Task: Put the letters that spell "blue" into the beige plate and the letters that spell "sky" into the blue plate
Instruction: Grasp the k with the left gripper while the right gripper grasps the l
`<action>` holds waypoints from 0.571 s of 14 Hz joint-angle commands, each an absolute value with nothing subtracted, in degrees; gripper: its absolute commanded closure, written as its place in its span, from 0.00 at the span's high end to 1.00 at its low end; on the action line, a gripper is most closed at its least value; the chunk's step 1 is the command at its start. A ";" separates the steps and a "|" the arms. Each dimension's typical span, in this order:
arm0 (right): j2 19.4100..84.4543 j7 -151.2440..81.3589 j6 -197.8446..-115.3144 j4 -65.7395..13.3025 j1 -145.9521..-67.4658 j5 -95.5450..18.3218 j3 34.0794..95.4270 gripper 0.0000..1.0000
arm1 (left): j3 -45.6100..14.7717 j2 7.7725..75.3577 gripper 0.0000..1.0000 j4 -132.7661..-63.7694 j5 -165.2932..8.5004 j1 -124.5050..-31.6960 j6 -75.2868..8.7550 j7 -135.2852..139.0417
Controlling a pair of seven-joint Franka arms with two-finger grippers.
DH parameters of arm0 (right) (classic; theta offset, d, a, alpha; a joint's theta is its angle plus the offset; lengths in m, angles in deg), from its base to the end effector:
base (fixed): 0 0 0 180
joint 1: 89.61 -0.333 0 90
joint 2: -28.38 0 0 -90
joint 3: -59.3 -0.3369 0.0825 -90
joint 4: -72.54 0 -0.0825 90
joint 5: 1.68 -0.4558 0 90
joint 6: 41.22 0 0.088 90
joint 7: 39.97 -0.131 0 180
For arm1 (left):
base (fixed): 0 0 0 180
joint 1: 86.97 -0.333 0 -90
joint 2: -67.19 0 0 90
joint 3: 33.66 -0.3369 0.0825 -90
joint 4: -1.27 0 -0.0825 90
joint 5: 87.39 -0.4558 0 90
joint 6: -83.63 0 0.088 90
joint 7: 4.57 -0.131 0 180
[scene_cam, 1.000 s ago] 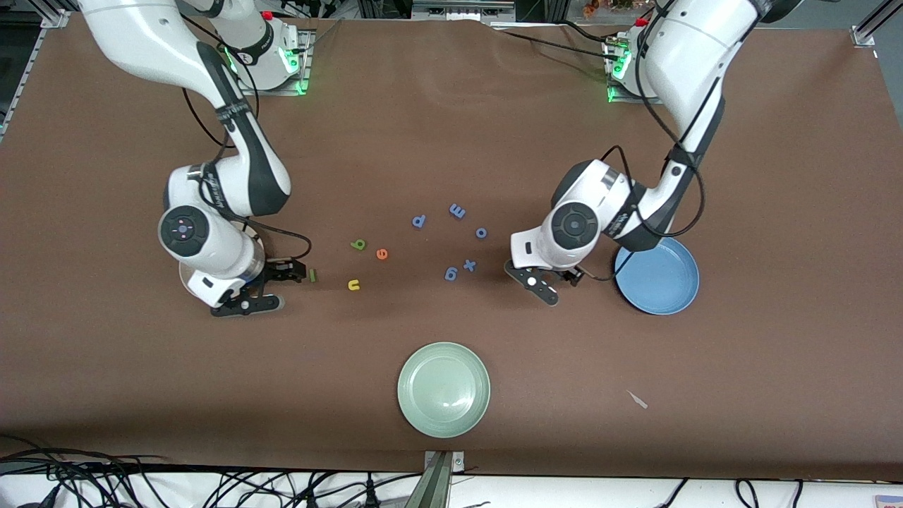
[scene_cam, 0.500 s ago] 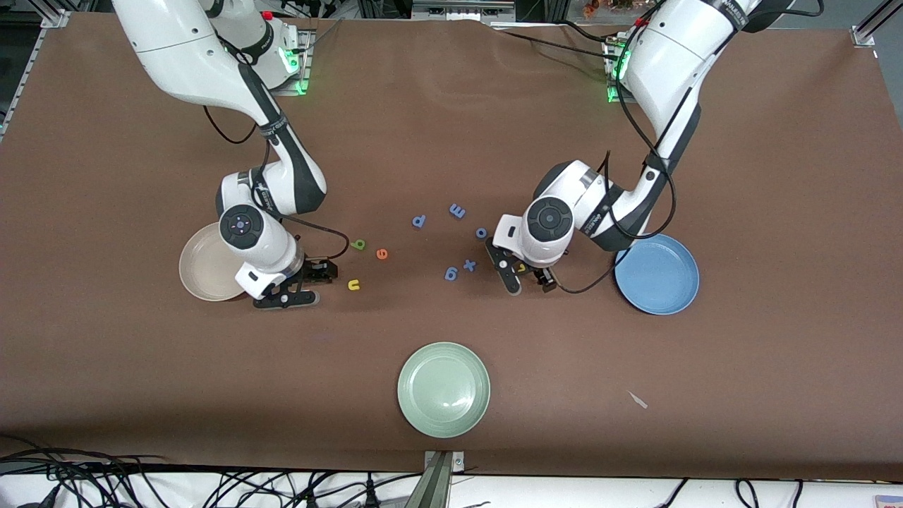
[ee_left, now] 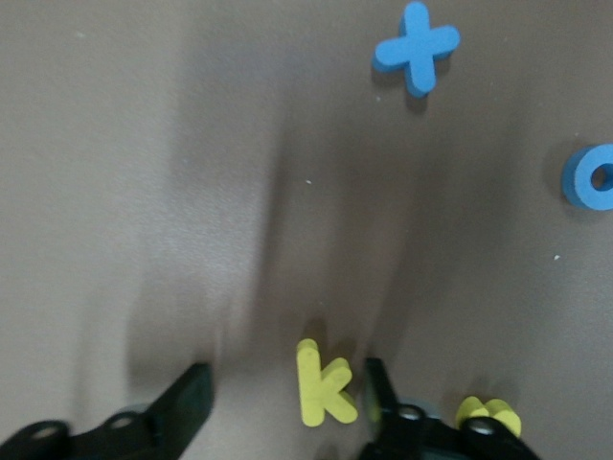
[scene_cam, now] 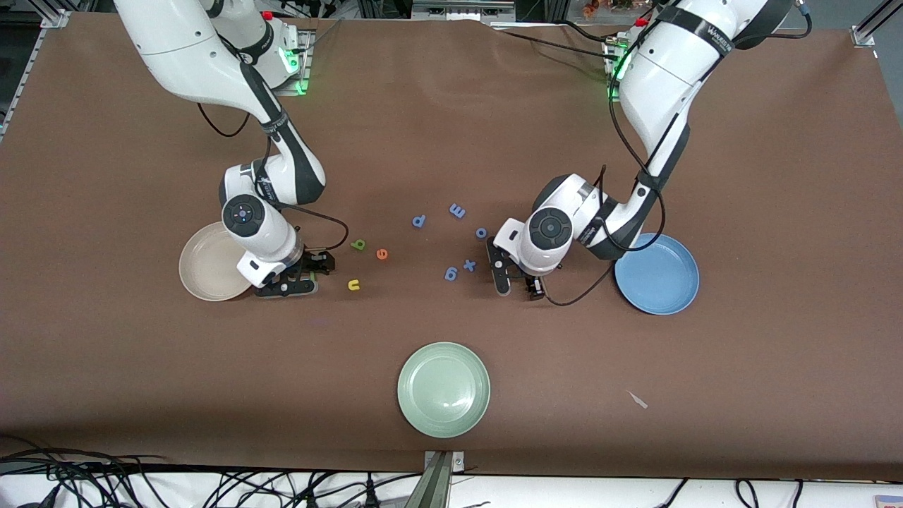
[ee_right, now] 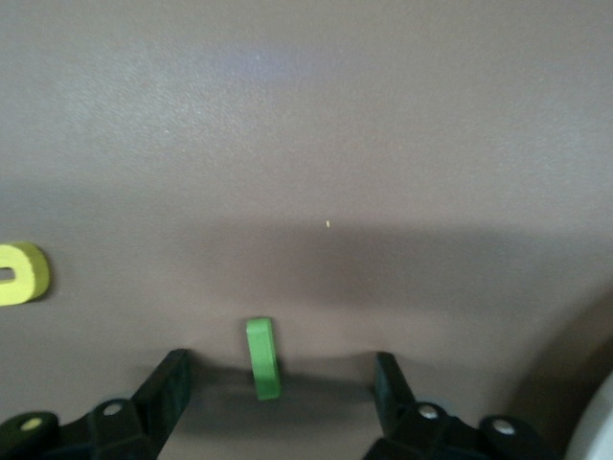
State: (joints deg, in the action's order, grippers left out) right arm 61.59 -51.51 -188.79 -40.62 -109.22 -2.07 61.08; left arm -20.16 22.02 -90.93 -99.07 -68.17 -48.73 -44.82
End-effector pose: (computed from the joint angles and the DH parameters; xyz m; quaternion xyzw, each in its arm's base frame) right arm 0.6337 0.2033 0.1069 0.9984 0.0546 0.0120 0.0037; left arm 0.6423 -0.3817 0.1072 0.7814 -0.6233 -0.0293 0.0133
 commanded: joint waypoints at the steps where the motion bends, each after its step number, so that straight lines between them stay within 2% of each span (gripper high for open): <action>1: 59.32 -51.23 -189.06 -42.77 -109.30 -3.08 61.06 0.64 | -19.86 20.96 0.20 -89.96 -101.01 -67.90 -48.73 -45.62; 2: 59.32 -51.40 -188.88 -42.77 -109.30 -3.08 60.71 0.57 | -19.86 21.13 0.06 -89.96 -101.01 -67.99 -48.64 -45.79; 3: 59.40 -51.40 -188.88 -42.77 -109.30 -3.08 60.71 0.52 | -19.86 21.39 0.00 -89.96 -101.01 -68.08 -48.29 -45.71; 5: 59.67 -51.57 -189.14 -42.77 -109.39 -3.08 60.62 0.40 | -19.86 21.66 0.00 -89.26 -101.01 -67.73 -48.29 -45.35; 6: 59.76 -51.58 -189.23 -42.86 -109.39 -3.08 60.62 0.38 | -20.03 22.36 0.00 -89.00 -101.01 -67.81 -47.51 -45.35; 7: 59.84 -51.66 -189.23 -42.86 -109.30 -3.08 60.45 0.31 | -20.03 24.19 0.00 -89.08 -100.58 -68.77 -44.89 -45.27; 8: 59.84 -51.84 -189.23 -42.86 -109.30 -3.08 60.45 0.19 | -20.12 26.56 0.00 -89.00 -100.31 -69.39 -40.25 -45.18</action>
